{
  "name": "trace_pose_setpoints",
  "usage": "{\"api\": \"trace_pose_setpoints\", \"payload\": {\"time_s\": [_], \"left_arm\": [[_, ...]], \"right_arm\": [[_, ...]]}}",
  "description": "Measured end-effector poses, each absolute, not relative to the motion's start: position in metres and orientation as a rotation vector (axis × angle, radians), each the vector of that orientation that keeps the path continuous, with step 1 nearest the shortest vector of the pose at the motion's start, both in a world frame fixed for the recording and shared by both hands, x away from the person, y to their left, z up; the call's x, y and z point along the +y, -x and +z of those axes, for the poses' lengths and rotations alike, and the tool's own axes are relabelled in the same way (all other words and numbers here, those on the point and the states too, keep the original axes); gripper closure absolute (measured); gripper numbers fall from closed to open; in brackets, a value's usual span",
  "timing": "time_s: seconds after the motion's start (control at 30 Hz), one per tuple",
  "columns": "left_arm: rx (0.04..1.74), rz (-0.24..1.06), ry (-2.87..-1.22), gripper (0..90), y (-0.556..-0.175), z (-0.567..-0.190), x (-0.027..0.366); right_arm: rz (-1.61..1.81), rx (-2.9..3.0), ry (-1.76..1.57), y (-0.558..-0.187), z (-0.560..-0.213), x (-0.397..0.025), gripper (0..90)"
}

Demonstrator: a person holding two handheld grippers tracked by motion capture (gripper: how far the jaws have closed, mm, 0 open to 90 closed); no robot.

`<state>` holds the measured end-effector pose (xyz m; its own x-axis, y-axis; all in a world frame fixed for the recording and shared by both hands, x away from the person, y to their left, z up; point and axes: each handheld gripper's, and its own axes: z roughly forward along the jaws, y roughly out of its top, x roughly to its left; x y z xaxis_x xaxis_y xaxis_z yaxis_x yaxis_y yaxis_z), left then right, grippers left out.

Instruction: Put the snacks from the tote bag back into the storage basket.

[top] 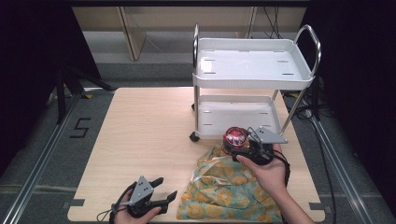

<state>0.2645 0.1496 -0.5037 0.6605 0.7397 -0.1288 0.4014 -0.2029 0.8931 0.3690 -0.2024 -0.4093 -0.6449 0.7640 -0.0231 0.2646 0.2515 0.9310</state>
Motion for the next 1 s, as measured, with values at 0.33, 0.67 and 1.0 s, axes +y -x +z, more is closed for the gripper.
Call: {"api": "trace_pose_setpoints", "payload": {"time_s": [0.33,0.67,1.0], "left_arm": [[0.904,0.402,-1.823,30.2,-0.2648,-0.5038,0.1497],[0.903,0.404,-1.822,30.2,-0.2648,-0.5038,0.1497],[0.899,0.421,-1.831,30.2,-0.2646,-0.5025,0.1507]], "right_arm": [[1.403,2.053,-0.946,-0.3724,-0.4091,-0.1989,26.7],[1.398,2.055,-0.961,-0.3745,-0.4081,-0.1946,26.7],[1.391,2.046,-0.943,-0.3773,-0.4080,-0.1932,26.7]]}}
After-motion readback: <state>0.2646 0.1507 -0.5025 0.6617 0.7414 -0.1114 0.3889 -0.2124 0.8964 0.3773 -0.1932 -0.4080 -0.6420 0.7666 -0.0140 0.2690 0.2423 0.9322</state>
